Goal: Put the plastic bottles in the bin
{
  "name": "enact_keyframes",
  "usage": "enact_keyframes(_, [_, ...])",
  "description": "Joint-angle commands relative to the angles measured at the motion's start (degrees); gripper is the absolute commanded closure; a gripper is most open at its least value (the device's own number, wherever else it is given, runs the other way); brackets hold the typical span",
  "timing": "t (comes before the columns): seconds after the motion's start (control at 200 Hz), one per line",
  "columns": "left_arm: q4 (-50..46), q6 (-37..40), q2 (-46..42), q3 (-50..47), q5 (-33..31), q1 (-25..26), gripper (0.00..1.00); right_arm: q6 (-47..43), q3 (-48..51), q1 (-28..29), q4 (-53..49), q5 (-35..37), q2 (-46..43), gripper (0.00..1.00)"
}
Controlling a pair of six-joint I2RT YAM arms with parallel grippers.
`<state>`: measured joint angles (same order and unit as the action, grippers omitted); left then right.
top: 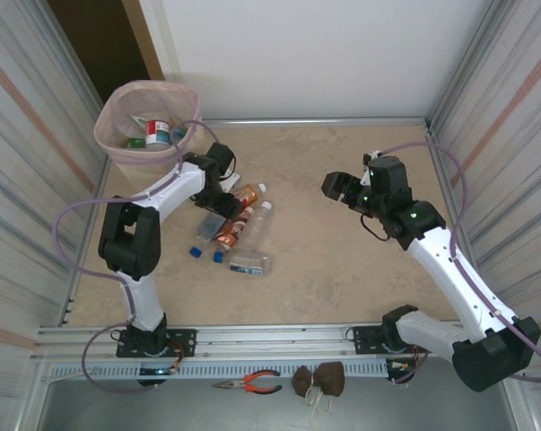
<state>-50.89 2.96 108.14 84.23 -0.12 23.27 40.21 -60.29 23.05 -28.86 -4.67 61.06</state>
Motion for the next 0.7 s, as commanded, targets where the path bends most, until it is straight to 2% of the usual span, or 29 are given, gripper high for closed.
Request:
enact_keyframes(0.0, [-1.36,0.51,1.54,1.03,-0.03,-0.76,0.29,-0.76,0.43,-0.50,-0.81,0.49,-1.12,0.18])
enact_keyframes(0.521, [-0.78,0.56,3.01,1.51,2.03,-1.59,0.32,-0.66,0.56,-0.64,-0.78,0.53,-1.18,0.18])
enact_keyframes(0.696, [-1.31,0.83,1.93,1.37,0.23,-1.58,0.28,-0.61,0.70,-0.71,-0.78,0.14,-1.12,0.18])
